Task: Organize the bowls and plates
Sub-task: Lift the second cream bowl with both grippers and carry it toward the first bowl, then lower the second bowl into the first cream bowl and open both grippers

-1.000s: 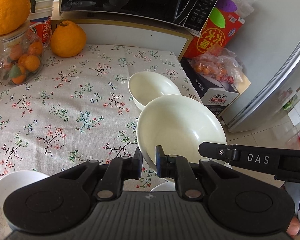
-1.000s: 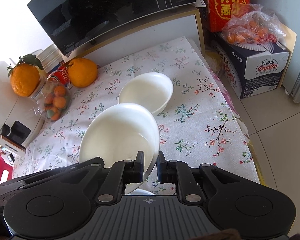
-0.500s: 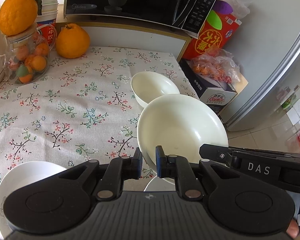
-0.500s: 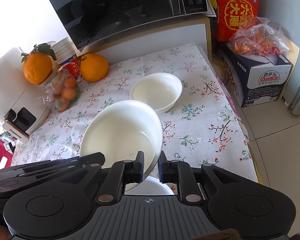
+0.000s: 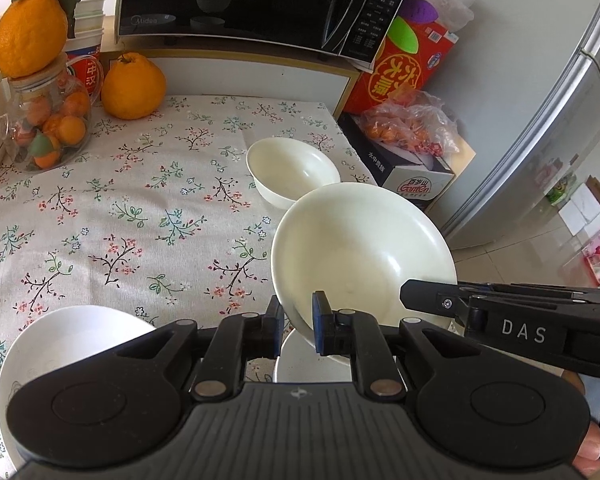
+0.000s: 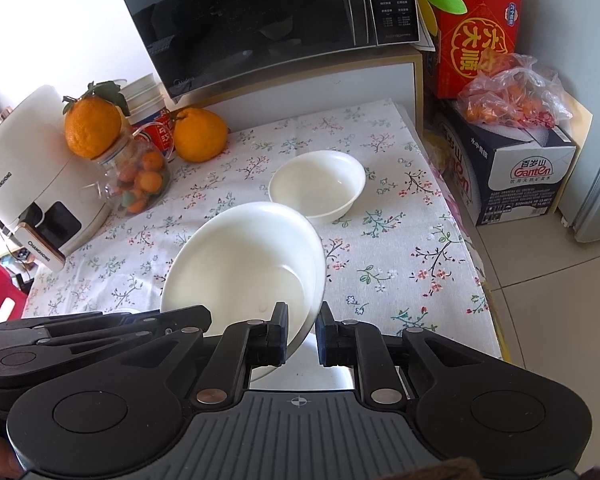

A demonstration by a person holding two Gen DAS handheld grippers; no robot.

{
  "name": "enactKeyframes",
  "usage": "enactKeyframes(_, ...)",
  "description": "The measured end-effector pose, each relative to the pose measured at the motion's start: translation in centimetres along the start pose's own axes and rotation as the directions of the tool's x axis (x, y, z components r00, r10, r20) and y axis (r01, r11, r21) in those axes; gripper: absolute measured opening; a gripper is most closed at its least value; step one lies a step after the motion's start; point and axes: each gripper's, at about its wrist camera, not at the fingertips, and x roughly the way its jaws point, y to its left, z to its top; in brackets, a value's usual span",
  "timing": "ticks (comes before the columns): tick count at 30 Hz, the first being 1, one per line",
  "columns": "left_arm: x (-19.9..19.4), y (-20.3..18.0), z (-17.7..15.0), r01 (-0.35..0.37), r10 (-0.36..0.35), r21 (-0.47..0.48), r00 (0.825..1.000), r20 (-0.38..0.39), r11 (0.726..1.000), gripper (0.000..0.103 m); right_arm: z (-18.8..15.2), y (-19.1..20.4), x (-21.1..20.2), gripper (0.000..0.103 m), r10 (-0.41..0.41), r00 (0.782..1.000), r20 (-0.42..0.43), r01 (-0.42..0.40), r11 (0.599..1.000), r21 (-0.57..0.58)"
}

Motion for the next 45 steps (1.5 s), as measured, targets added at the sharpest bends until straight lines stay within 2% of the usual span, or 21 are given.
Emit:
enactKeyframes(15,0.3,-0.7,-2.5,-0.004,0.006,0.042,0.998,-0.066,0.999,0.014,-2.5,-0.4,0.1,0.016,0.005,0.997,-0.075,-0.008,0.999,-0.048)
enactKeyframes(24,1.3,-0.5,-3.5,-0.013,0.021,0.055,0.99,-0.138,0.998,0.015,-3.6,-0.5,1.2,0.016,0.009,0.99,-0.143,-0.018,0.998,-0.06)
enactKeyframes(37,2.0,-0.3,-3.6,-0.023,0.03,0.048,0.987,-0.159,0.999,0.019,-3.7,-0.8,2.0,0.018,-0.039,0.985,-0.169,0.028,0.997,-0.066)
enactKeyframes(45,2.1,-0.3,-3.4,-0.035,0.04,0.034,0.987,-0.154,0.999,0.02,-3.5,-1.1,1.8,0.018,-0.052,0.987,-0.153,0.043,0.997,-0.063)
